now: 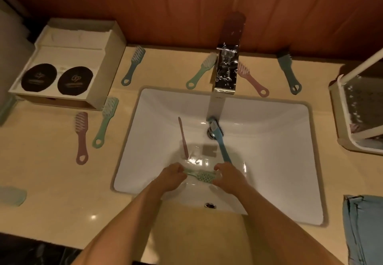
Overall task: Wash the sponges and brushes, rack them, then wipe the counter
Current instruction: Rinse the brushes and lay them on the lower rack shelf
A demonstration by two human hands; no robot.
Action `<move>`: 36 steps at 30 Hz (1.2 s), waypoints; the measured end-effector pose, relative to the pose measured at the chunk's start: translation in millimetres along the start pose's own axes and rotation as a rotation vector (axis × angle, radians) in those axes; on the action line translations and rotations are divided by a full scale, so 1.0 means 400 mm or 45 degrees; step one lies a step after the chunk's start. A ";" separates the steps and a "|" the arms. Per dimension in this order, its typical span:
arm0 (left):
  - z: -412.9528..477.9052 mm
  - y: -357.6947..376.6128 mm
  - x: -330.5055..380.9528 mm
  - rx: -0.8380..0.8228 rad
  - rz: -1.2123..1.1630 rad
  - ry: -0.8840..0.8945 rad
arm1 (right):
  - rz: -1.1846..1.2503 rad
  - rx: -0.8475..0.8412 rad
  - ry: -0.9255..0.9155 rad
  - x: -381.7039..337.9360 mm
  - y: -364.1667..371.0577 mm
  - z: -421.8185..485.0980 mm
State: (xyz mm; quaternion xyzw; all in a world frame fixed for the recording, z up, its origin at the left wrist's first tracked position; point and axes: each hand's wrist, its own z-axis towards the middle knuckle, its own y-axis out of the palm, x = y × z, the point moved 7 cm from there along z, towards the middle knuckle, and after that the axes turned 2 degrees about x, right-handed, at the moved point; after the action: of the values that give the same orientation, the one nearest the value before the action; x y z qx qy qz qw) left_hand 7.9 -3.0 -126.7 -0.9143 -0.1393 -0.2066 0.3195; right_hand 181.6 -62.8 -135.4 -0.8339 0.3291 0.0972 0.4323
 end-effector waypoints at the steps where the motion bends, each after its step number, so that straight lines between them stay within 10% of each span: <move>1: 0.004 0.000 -0.009 -0.009 0.016 -0.005 | -0.048 -0.009 0.002 -0.014 0.013 0.015; 11: 0.027 -0.026 -0.047 0.022 -0.038 0.043 | -0.426 0.090 -0.091 -0.079 0.057 0.050; 18: 0.043 -0.109 -0.017 0.297 0.050 0.237 | 0.036 0.197 -0.073 -0.052 -0.018 -0.017; 25: 0.086 -0.140 0.123 0.393 0.840 0.756 | 0.694 0.474 -0.025 0.001 -0.150 -0.103; 36: 0.168 -0.090 0.149 0.287 1.621 0.782 | 1.147 0.774 0.237 0.067 -0.192 -0.179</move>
State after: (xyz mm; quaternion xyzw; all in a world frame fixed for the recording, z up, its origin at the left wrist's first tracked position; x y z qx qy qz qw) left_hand 65.8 74.6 -127.6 -0.6801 0.4970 -0.2123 0.4954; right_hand 242.1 -100.0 -53.4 -0.4533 0.7034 0.0990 0.5385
